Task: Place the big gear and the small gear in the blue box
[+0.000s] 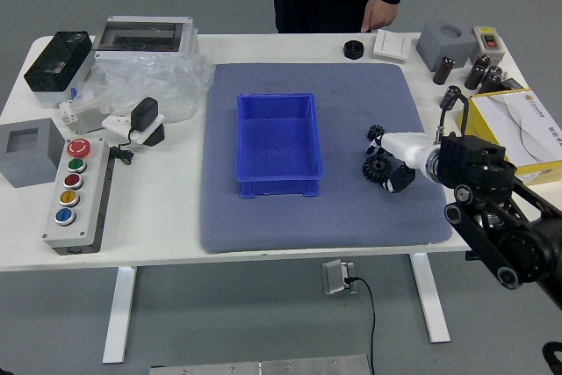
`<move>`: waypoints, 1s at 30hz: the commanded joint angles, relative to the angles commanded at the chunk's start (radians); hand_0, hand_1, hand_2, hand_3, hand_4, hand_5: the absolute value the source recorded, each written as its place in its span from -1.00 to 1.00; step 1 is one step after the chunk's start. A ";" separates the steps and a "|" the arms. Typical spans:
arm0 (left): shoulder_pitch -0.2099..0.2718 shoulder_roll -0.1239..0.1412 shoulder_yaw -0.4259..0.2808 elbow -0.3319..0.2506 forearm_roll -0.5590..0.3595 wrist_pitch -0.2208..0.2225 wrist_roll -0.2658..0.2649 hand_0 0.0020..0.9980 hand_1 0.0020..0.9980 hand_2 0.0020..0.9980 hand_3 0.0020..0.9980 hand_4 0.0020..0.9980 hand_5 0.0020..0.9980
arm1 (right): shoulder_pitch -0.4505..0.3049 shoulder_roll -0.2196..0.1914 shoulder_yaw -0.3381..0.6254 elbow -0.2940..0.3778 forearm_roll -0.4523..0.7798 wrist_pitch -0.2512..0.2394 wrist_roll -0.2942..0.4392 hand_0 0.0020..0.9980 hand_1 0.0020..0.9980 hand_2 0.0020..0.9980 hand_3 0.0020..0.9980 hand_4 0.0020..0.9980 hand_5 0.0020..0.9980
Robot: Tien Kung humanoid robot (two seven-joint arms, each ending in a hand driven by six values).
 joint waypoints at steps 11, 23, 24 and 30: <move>0.001 0.001 0.000 0.000 0.002 -0.001 0.001 0.58 0.51 0.50 0.39 0.22 -0.39 | 0.008 0.010 -0.017 -0.018 0.004 -0.003 -0.004 0.62 0.56 0.60 0.62 0.40 -0.92; 0.000 0.001 -0.006 0.000 0.007 -0.001 0.003 0.58 0.51 0.50 0.40 0.23 -0.40 | 0.019 0.028 -0.039 -0.042 0.008 -0.014 -0.010 0.58 0.52 0.51 0.55 0.38 -0.88; 0.000 0.001 -0.006 0.000 0.007 -0.001 0.003 0.58 0.51 0.50 0.40 0.23 -0.40 | 0.020 0.030 -0.040 -0.043 0.008 -0.016 -0.011 0.58 0.52 0.51 0.55 0.38 -0.88; 0.001 0.001 -0.008 0.000 0.005 0.001 0.003 0.58 0.51 0.49 0.39 0.23 -0.41 | 0.022 0.035 -0.040 -0.054 0.008 -0.038 -0.014 0.49 0.44 0.44 0.39 0.34 -0.85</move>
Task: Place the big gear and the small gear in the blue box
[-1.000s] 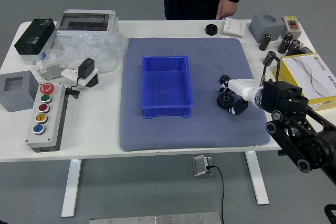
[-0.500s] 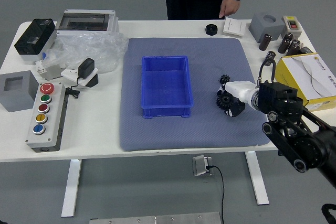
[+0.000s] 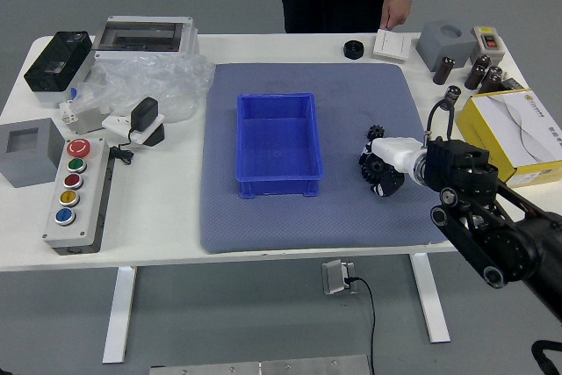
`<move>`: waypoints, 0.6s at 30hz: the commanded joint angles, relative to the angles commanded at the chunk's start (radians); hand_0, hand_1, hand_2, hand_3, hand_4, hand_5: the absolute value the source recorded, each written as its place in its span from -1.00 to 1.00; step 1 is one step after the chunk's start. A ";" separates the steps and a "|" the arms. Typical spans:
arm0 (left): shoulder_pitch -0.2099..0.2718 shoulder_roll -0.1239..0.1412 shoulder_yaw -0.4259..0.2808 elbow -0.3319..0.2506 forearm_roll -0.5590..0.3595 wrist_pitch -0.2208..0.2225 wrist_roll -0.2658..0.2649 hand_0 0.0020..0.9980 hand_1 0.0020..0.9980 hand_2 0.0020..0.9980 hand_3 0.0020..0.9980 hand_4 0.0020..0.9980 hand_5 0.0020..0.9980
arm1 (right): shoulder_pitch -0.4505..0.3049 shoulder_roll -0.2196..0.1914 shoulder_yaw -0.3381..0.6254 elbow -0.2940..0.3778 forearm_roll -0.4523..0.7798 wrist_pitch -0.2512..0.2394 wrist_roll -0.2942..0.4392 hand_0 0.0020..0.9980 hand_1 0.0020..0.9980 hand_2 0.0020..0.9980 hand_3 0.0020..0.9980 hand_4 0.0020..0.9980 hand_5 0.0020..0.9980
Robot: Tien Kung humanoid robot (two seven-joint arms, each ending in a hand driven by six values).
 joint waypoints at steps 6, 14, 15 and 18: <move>0.000 0.000 0.001 0.000 -0.003 0.001 -0.001 0.58 0.51 0.49 0.39 0.23 -0.41 | 0.000 0.002 0.002 -0.007 -0.003 -0.024 0.002 0.36 0.28 0.27 0.28 0.29 -0.83; -0.001 0.000 0.002 0.000 -0.005 0.002 -0.002 0.57 0.51 0.49 0.39 0.23 -0.42 | 0.000 0.003 0.003 -0.015 -0.008 -0.040 0.003 0.21 0.06 0.04 0.13 0.16 -0.78; -0.001 0.000 0.002 0.000 -0.005 0.002 -0.002 0.57 0.51 0.49 0.39 0.23 -0.42 | 0.000 0.003 0.003 -0.015 -0.008 -0.042 0.002 0.21 0.06 0.04 0.13 0.16 -0.78; -0.001 0.000 0.002 0.000 -0.005 0.003 -0.002 0.57 0.51 0.49 0.39 0.23 -0.42 | 0.000 0.003 0.003 -0.016 -0.010 -0.047 0.001 0.21 0.06 0.04 0.13 0.16 -0.78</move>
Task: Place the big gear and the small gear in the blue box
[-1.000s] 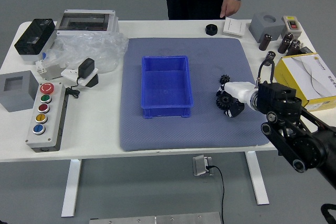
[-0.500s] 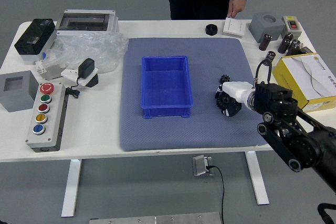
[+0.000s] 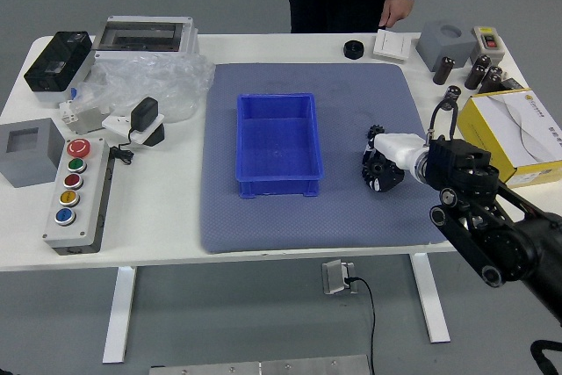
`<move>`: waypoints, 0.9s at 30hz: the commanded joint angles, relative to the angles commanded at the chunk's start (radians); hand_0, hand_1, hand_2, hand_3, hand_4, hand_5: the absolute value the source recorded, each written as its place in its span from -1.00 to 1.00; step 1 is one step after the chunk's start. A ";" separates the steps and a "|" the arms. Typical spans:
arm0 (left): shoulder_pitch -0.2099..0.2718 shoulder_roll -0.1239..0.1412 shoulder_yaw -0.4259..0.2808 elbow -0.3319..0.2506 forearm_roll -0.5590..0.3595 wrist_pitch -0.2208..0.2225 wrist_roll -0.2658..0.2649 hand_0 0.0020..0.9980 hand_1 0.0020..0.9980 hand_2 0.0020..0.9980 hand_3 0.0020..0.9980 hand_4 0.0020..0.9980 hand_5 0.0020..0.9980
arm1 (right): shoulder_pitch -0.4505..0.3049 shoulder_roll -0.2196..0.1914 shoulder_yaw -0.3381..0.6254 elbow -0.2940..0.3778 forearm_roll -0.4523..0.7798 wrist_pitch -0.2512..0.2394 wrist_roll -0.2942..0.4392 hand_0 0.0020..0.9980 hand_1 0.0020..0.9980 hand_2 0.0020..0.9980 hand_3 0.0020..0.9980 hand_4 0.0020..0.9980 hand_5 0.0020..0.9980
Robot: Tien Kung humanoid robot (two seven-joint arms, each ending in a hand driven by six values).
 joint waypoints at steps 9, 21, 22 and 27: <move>0.000 0.000 0.000 0.000 -0.002 0.000 0.000 0.57 0.51 0.49 0.39 0.23 -0.42 | 0.001 -0.004 0.015 0.016 -0.005 -0.007 -0.005 0.16 -0.02 -0.02 0.08 0.14 -0.77; 0.000 0.002 -0.003 0.000 -0.001 0.000 0.000 0.57 0.51 0.49 0.39 0.24 -0.42 | 0.002 -0.019 0.062 0.090 -0.023 0.002 -0.016 0.16 -0.03 -0.03 0.07 0.15 -0.77; 0.001 0.003 -0.003 0.000 -0.001 0.000 0.000 0.57 0.51 0.49 0.39 0.24 -0.42 | 0.002 -0.020 0.066 0.099 -0.024 0.002 -0.016 0.16 -0.03 -0.03 0.07 0.15 -0.77; 0.001 0.003 -0.005 0.000 0.000 0.000 0.000 0.57 0.51 0.49 0.39 0.24 -0.42 | 0.010 -0.025 0.083 0.146 -0.031 0.008 -0.020 0.16 -0.03 -0.05 0.06 0.12 -0.78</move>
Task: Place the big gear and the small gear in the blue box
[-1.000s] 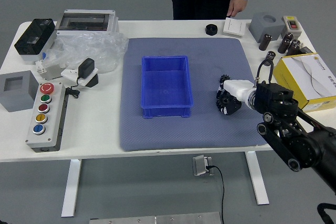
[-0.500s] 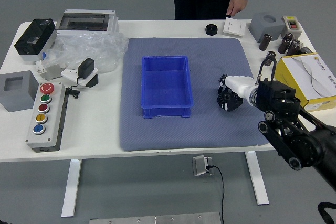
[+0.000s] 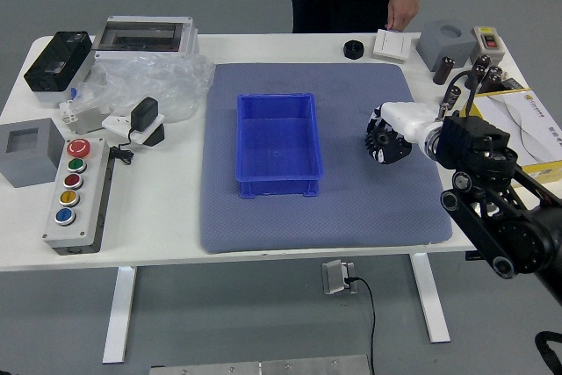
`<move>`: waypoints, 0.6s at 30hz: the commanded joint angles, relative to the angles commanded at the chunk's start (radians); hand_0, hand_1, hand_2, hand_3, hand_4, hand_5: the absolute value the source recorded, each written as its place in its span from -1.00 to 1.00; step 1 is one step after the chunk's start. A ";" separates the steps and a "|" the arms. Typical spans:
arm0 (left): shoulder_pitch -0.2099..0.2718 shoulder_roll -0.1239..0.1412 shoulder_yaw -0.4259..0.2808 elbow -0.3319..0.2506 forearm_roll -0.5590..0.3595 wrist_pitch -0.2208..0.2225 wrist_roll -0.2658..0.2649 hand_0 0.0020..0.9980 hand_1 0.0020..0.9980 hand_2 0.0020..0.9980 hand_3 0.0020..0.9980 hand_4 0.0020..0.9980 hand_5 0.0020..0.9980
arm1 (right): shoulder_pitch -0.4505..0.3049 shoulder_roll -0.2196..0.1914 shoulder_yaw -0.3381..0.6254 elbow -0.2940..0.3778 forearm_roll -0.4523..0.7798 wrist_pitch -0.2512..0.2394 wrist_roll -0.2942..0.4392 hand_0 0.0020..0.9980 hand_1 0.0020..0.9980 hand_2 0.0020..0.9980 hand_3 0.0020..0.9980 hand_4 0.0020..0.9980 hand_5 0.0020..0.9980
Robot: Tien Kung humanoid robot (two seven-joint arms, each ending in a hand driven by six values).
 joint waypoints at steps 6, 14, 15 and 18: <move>0.000 0.003 -0.001 0.000 -0.001 0.000 -0.001 0.57 0.51 0.49 0.39 0.24 -0.42 | 0.015 0.002 0.003 0.049 -0.001 0.004 -0.002 0.16 -0.03 -0.05 0.06 0.10 -0.78; -0.001 0.003 -0.002 0.000 -0.004 0.000 -0.001 0.57 0.51 0.49 0.39 0.23 -0.42 | 0.049 0.029 -0.019 0.088 0.000 0.010 -0.003 0.16 -0.04 -0.05 0.06 0.09 -0.78; -0.001 0.003 -0.002 0.000 -0.004 0.000 0.000 0.57 0.51 0.49 0.39 0.23 -0.42 | 0.058 0.037 -0.024 0.091 0.000 0.010 -0.002 0.16 -0.04 -0.05 0.06 0.09 -0.78; -0.001 0.003 -0.001 0.000 -0.006 0.000 0.000 0.57 0.51 0.49 0.39 0.23 -0.42 | 0.078 0.057 -0.038 0.092 0.001 0.011 -0.001 0.16 -0.04 -0.05 0.07 0.09 -0.79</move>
